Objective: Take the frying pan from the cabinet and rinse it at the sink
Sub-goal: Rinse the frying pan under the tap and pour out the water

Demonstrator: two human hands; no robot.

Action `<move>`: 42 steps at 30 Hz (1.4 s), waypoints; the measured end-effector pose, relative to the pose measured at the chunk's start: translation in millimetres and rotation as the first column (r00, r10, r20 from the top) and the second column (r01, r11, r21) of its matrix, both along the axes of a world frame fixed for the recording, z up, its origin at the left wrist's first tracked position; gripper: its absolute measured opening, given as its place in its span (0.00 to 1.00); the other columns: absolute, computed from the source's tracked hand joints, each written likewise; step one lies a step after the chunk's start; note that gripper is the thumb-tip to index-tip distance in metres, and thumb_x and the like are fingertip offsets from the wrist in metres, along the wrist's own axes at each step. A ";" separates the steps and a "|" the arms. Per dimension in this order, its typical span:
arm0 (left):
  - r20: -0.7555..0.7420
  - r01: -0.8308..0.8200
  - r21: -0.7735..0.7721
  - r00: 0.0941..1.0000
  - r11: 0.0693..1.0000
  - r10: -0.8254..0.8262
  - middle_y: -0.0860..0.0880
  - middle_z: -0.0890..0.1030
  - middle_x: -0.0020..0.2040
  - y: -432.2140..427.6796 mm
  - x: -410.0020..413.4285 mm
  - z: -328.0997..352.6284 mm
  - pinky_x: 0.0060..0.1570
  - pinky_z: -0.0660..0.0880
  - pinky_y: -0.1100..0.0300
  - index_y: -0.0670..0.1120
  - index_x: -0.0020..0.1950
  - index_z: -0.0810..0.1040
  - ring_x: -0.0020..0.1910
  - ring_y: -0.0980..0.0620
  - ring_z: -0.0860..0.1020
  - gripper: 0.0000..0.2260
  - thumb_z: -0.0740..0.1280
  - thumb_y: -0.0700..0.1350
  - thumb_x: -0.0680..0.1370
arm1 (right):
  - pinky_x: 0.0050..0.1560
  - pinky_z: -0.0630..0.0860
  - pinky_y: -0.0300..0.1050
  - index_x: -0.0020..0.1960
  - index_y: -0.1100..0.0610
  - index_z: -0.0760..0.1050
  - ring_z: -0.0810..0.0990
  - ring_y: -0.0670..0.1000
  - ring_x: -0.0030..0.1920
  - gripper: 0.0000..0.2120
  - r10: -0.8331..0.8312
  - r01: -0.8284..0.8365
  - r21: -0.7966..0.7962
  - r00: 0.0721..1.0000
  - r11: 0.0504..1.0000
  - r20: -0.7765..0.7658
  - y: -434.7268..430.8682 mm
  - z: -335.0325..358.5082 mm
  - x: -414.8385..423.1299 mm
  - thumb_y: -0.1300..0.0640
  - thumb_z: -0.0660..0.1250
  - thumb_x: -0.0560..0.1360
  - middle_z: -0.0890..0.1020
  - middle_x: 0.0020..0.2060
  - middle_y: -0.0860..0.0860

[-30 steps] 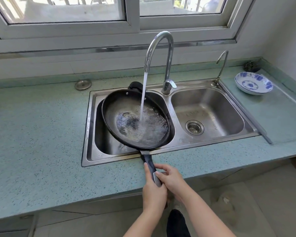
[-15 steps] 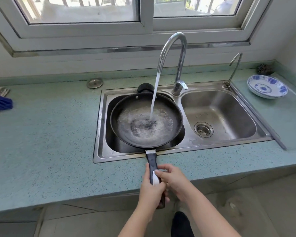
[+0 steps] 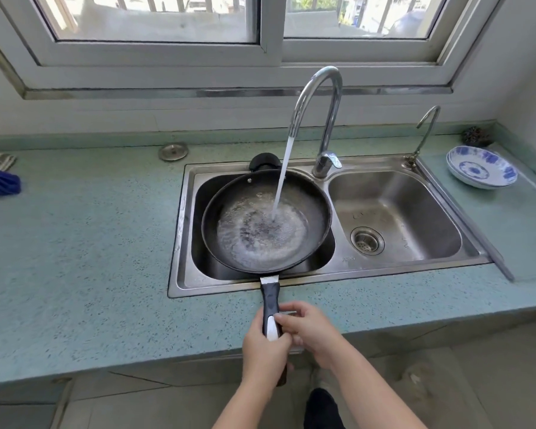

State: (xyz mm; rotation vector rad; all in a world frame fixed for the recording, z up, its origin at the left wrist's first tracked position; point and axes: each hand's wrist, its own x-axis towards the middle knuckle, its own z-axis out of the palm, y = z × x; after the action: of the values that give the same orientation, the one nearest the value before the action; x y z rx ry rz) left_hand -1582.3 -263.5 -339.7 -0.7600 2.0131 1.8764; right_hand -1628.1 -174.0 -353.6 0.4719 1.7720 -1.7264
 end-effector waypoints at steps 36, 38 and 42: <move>0.106 0.108 0.591 0.972 0.800 -0.210 0.45 0.76 0.30 -86.2 2.4 18.8 0.27 0.73 0.62 0.45 0.51 0.72 0.28 0.48 0.78 0.09 0.66 0.39 0.73 | 0.35 0.81 0.40 0.43 0.65 0.73 0.83 0.50 0.31 0.06 -0.034 0.125 -0.558 0.985 0.820 0.171 -39.5 3.1 -34.0 0.63 0.60 0.74 0.82 0.30 0.54; 0.121 0.184 0.495 0.953 0.849 -0.278 0.44 0.79 0.33 -95.4 -4.1 29.4 0.30 0.77 0.57 0.43 0.53 0.73 0.33 0.47 0.81 0.06 0.64 0.37 0.77 | 0.36 0.81 0.40 0.43 0.65 0.73 0.83 0.50 0.32 0.08 -0.003 0.085 -0.531 0.988 0.843 0.153 -40.0 4.0 -35.0 0.64 0.58 0.78 0.82 0.30 0.55; 0.191 0.249 0.070 0.947 0.966 -0.258 0.47 0.76 0.35 -80.7 -8.0 28.8 0.30 0.73 0.60 0.46 0.55 0.71 0.30 0.51 0.78 0.11 0.62 0.34 0.75 | 0.36 0.81 0.41 0.45 0.65 0.73 0.82 0.51 0.32 0.06 0.029 0.043 -0.490 0.990 0.871 0.138 -46.1 5.9 -36.0 0.64 0.60 0.77 0.82 0.31 0.56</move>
State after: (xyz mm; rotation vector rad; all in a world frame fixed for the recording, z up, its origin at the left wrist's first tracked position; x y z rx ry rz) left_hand -1590.3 -344.2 -310.8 -0.6156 1.8408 1.6268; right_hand -1664.1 -220.1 -347.7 0.3632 1.1660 -2.0061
